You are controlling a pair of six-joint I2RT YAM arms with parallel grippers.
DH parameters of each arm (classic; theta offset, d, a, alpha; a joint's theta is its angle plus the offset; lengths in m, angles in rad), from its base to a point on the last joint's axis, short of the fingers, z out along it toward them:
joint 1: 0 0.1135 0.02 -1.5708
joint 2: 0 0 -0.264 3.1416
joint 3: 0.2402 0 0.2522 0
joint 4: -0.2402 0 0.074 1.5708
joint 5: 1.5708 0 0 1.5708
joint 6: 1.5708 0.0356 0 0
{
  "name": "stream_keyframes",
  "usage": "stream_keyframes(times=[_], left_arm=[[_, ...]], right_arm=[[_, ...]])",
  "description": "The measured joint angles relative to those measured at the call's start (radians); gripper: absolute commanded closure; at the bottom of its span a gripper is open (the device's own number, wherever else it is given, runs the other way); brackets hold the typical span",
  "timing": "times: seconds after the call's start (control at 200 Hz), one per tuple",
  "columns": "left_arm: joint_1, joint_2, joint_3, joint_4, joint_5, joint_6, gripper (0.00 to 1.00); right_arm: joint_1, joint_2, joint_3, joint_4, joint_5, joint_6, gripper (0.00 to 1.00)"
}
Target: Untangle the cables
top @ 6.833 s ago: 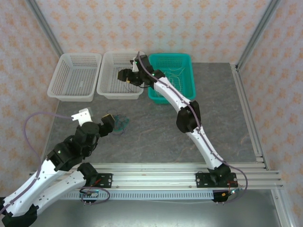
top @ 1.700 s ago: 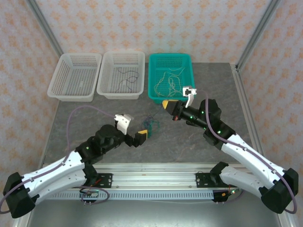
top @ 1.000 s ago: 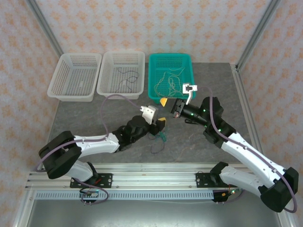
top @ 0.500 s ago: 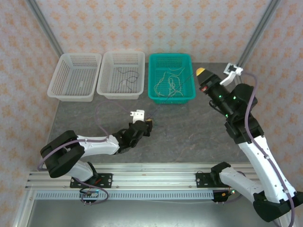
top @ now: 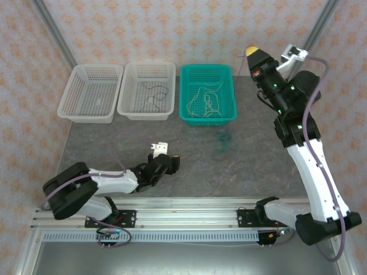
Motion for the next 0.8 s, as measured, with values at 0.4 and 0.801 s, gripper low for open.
stream_keyframes(times=[0.4,0.801], left_arm=[[0.000,-0.233,0.324,-0.047,0.302,0.138,0.04],[0.000,0.183,0.446,0.098,0.369,0.070,0.03]], right_arm=[[0.066,0.087,-0.170,0.000,-0.184,0.044,1.00],[0.117,0.041,-0.210,0.006,-0.195,0.099,1.00]])
